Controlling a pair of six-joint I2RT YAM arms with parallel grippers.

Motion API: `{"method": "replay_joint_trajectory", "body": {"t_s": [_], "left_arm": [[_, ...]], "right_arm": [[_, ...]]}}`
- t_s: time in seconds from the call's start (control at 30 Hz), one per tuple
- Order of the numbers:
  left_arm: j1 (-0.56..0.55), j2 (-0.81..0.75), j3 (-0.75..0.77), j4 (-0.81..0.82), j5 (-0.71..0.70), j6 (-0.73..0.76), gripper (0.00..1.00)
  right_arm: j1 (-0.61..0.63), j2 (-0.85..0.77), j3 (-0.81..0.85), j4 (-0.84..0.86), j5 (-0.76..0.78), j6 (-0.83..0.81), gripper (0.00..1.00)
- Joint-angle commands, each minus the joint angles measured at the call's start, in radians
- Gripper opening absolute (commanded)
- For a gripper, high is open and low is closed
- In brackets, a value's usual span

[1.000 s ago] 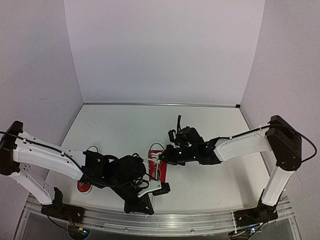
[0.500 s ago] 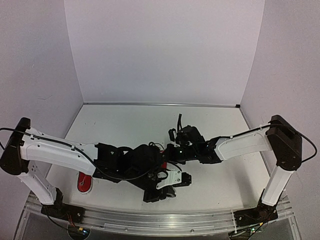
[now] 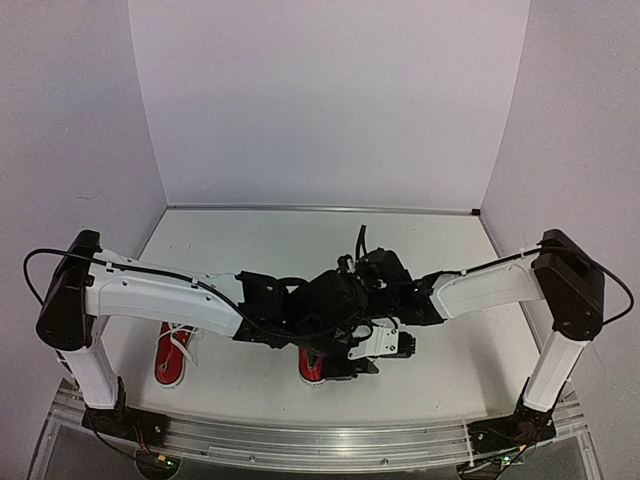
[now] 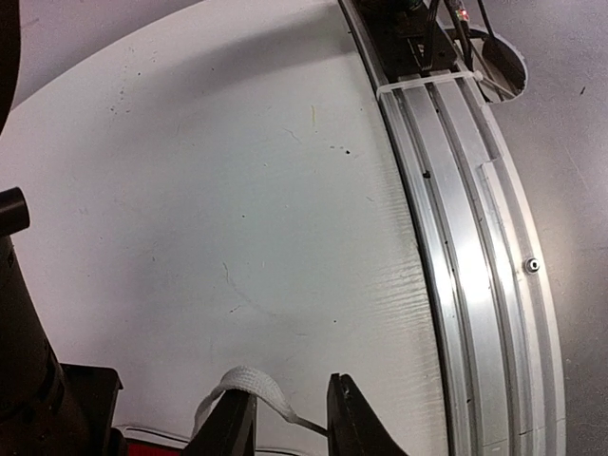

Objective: Tie the shoes

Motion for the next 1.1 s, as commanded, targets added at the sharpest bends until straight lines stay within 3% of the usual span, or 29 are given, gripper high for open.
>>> {"method": "replay_joint_trajectory", "body": {"t_s": [0.0, 0.13, 0.33, 0.47, 0.53, 0.63, 0.83, 1.07], "left_arm": [[0.014, -0.041, 0.000, 0.031, -0.007, -0.002, 0.33], [0.054, -0.129, -0.085, 0.111, 0.039, -0.056, 0.45], [0.102, -0.223, -0.174, 0.175, 0.063, -0.099, 0.79], [0.122, -0.271, -0.218, 0.210, 0.067, -0.140, 0.84], [0.148, -0.329, -0.289, 0.283, 0.069, -0.195, 0.99], [0.213, -0.423, -0.416, 0.411, 0.021, -0.299, 1.00], [0.414, -0.514, -0.563, 0.480, 0.006, -0.523, 1.00], [0.513, -0.507, -0.666, 0.587, 0.115, -0.644, 0.98]], "right_arm": [[-0.009, -0.038, -0.007, 0.043, -0.009, -0.010, 0.00], [-0.010, -0.032, -0.006, 0.048, -0.015, -0.010, 0.00], [-0.012, -0.014, 0.005, 0.052, -0.024, -0.010, 0.00], [-0.012, -0.010, 0.010, 0.055, -0.026, -0.009, 0.00], [-0.012, -0.011, 0.012, 0.055, -0.029, -0.010, 0.00], [-0.012, -0.012, 0.015, 0.062, -0.045, -0.017, 0.00], [-0.009, 0.017, 0.047, 0.071, -0.092, -0.022, 0.00], [0.002, 0.055, 0.091, 0.073, -0.115, -0.020, 0.02]]}}
